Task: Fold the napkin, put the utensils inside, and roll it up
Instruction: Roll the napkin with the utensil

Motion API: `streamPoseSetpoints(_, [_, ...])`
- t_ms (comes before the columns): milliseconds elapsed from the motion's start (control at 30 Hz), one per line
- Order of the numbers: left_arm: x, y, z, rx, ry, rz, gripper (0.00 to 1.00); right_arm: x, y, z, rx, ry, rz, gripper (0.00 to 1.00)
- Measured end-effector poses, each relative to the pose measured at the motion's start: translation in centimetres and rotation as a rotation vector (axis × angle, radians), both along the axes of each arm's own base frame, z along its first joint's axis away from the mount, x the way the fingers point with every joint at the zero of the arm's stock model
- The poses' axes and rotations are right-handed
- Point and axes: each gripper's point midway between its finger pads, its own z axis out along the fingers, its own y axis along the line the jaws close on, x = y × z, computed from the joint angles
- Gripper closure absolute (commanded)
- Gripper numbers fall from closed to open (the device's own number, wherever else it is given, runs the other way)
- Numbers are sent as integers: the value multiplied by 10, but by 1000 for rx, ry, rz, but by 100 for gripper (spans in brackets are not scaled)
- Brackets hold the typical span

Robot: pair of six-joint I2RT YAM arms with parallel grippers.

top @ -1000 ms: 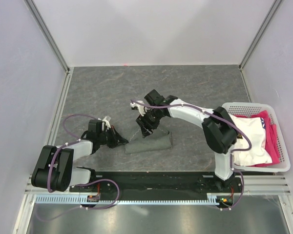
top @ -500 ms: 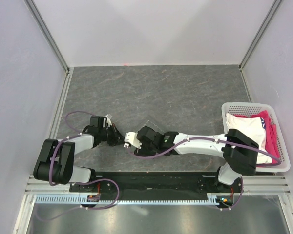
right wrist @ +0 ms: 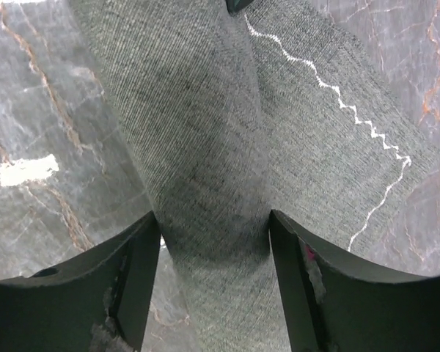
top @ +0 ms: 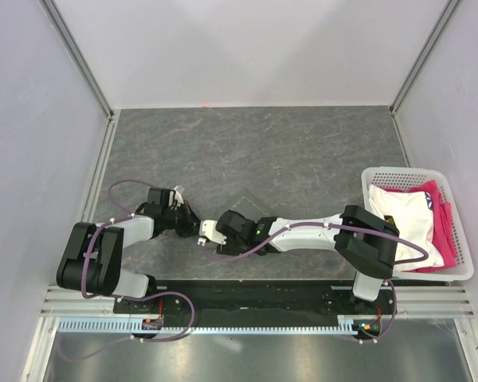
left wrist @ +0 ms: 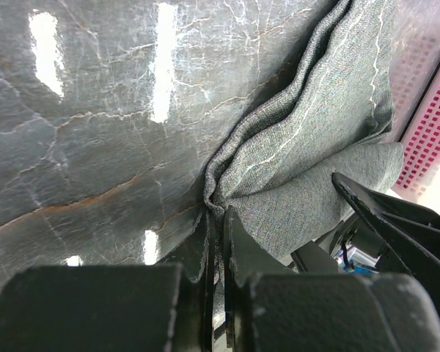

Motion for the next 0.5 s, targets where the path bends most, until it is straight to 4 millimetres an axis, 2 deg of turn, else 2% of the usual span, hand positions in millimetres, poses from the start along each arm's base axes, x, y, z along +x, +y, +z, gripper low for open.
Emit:
streamPoseSetpoints(67, [0,0,0,0,-2,-3,97,2,2,-1,4,12,-1,39])
streamPoseSetpoints(100, [0,0,0,1,-3,-4,92,3,3,-2,7,24,-1,44])
streamPoseSetpoints(133, [0,0,0,1,-3,-4,84,5,4,-3,9,38,-5,47])
streamPoseSetpoints(167, [0,0,0,2,-3,-4,70,5,4,-4,13,57,-6,50])
streamPoseSetpoints(233, [0,1,2,7,-8,-5,55,5,3,-6,24,98,-12,56])
streamPoseSetpoints(267, [-1,1,3,10,-9,-4,44,4,2,-7,31,125,-12,58])
streamPoseSetpoints(367, [4,4,15,23,-52,10,36,3,2,-10,64,197,-21,61])
streamPoseSetpoints(500, [13,12,34,60,-138,50,34,2,3,-9,127,300,-37,62])
